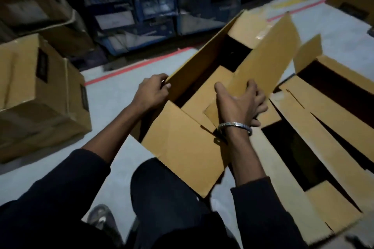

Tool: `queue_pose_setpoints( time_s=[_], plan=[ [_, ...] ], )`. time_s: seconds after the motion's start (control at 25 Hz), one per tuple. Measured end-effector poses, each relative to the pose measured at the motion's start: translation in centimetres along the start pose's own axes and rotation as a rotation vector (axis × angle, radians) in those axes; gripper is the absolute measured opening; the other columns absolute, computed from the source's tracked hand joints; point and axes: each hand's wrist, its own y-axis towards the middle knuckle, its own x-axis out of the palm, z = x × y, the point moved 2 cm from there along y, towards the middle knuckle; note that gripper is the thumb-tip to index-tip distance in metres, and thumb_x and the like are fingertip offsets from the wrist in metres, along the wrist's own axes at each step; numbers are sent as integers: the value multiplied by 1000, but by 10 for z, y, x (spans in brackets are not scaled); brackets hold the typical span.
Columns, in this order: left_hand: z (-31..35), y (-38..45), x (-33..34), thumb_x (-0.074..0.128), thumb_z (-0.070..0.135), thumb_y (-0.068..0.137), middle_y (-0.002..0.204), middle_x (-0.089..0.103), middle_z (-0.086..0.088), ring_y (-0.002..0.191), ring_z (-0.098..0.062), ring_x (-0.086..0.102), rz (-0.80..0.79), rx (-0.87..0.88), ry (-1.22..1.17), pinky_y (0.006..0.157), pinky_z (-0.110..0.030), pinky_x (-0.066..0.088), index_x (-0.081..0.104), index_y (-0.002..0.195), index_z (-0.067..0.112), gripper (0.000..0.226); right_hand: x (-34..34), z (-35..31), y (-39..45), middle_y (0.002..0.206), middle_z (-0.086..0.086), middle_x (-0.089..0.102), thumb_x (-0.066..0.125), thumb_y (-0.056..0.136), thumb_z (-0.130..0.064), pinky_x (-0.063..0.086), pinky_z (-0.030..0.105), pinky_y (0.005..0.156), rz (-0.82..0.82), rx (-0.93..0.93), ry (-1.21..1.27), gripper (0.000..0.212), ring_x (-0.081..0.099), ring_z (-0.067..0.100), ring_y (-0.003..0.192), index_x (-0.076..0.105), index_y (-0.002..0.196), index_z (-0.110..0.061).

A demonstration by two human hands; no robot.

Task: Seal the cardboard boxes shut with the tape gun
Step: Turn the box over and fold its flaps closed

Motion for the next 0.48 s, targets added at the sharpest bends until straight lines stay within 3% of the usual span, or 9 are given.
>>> queue_pose_setpoints(
  time_s=[0.2, 0.36, 0.48],
  plan=[
    [-127, -29, -39, 55, 22, 104, 101, 71, -8, 88, -29, 63, 178, -282, -8, 76, -36, 46, 68, 120, 15, 22, 122, -48, -26, 154, -8, 31, 62, 56, -71, 32, 59, 106, -330, -118, -20, 98, 24, 23, 141, 40, 146, -41],
    [-210, -63, -46, 52, 17, 104, 91, 68, -7, 85, -31, 65, 286, -476, -104, 69, -34, 44, 67, 111, 11, 18, 208, -73, -59, 151, -6, 34, 63, 65, -68, 33, 54, 102, -498, -239, -40, 90, 29, 23, 139, 39, 147, -39],
    [-254, -91, -44, 51, 17, 105, 97, 70, -20, 92, -40, 65, 365, -621, -90, 71, -36, 42, 66, 110, 3, 22, 265, -65, -79, 150, -2, 38, 62, 74, -66, 38, 56, 104, -651, -276, -30, 83, 35, 26, 136, 39, 149, -35]
  ],
)
